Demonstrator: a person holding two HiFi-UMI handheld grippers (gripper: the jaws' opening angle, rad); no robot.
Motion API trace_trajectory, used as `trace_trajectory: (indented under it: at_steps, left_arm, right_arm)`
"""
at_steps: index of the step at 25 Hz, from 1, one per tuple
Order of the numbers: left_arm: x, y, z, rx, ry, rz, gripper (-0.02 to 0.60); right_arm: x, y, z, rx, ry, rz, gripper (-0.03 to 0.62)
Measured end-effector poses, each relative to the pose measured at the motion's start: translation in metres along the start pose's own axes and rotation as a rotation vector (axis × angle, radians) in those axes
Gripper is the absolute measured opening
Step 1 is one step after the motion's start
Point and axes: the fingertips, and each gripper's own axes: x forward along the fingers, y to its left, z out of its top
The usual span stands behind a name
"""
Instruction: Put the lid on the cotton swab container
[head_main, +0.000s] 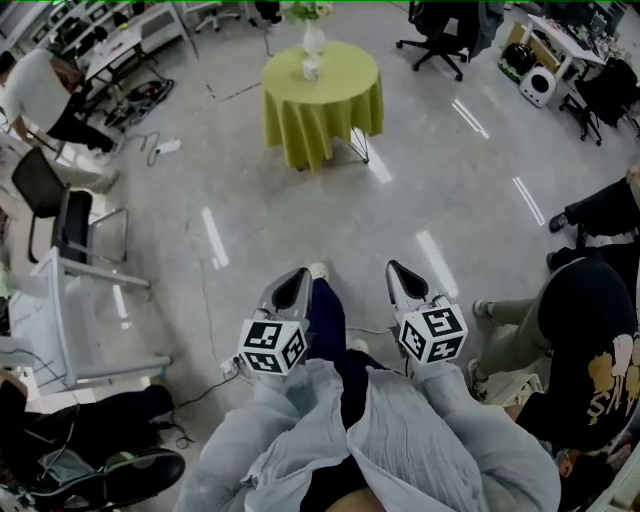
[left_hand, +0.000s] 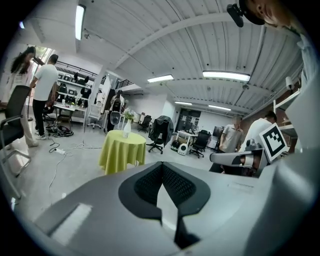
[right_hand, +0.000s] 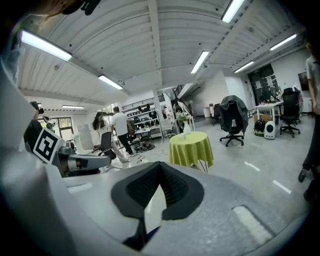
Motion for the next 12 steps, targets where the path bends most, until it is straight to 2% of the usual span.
trace_trajectory:
  at_steps: [4, 8, 12]
  left_arm:
    - [0.031, 0.006, 0.016, 0.016, 0.009, -0.016, 0.018]
    - [0.061, 0.032, 0.036, 0.004, 0.002, -0.008, 0.018]
    - [0.097, 0.055, 0.064, 0.023, 0.001, -0.032, 0.018]
  right_arm:
    - [0.028, -0.021, 0.017, 0.008, 0.009, -0.002, 0.002]
    - [0.063, -0.031, 0.042, -0.024, 0.008, 0.014, 0.002]
    - [0.102, -0.049, 0.071, -0.029, -0.006, -0.016, 0.002]
